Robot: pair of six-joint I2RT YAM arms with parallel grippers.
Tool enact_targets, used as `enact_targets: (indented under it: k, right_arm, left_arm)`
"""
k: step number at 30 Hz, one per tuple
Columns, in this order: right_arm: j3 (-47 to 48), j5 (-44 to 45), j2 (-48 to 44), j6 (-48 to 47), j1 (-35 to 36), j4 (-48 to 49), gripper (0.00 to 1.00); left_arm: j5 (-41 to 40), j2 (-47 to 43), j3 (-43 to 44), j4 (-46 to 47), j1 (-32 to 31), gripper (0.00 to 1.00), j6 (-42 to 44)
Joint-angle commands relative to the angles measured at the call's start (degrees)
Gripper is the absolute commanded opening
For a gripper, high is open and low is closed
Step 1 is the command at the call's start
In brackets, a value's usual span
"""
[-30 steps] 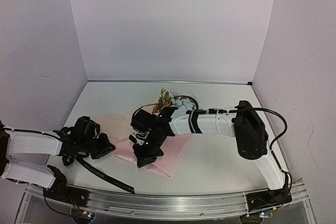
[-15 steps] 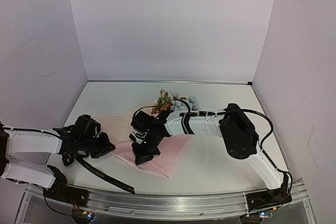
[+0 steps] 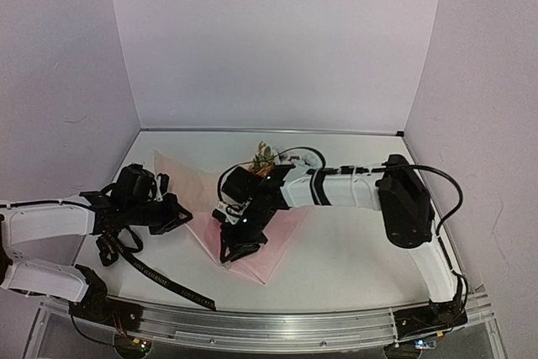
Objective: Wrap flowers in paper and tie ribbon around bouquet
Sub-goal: Fold the 2/3-folded wrapping paper at the center of the board.
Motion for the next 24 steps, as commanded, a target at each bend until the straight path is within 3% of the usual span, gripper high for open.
enact_targets:
  k: [1, 8, 13, 18, 24]
  right_arm:
    - [-6.4, -2.6, -14.2, -1.2, -3.5, -3.0, 0.29]
    - [-28.9, 8.2, -28.5, 5.2, -11.6, -0.5, 0.42]
    - [-40.2, 9.2, -30.4, 13.2, -18.0, 9.1, 0.41]
    - [-42.4, 6.1, -25.1, 20.3, -22.8, 18.2, 0.4]
    - [-40.1, 6.1, -19.3, 23.4, -27.0, 20.3, 0.37]
  left_arm:
    - [3.4, 1.0, 4.8, 1.5, -0.9, 0.05, 5.9]
    - [2.3, 8.1, 12.5, 1.5, -7.4, 0.07, 11.2]
    - [0.0, 16.5, 20.2, -0.6, -13.0, 0.08, 14.4]
    - [-0.7, 26.3, 29.0, -4.3, -17.7, 0.09, 17.8]
    - [0.9, 37.0, 38.3, -8.3, -21.5, 0.12, 20.5]
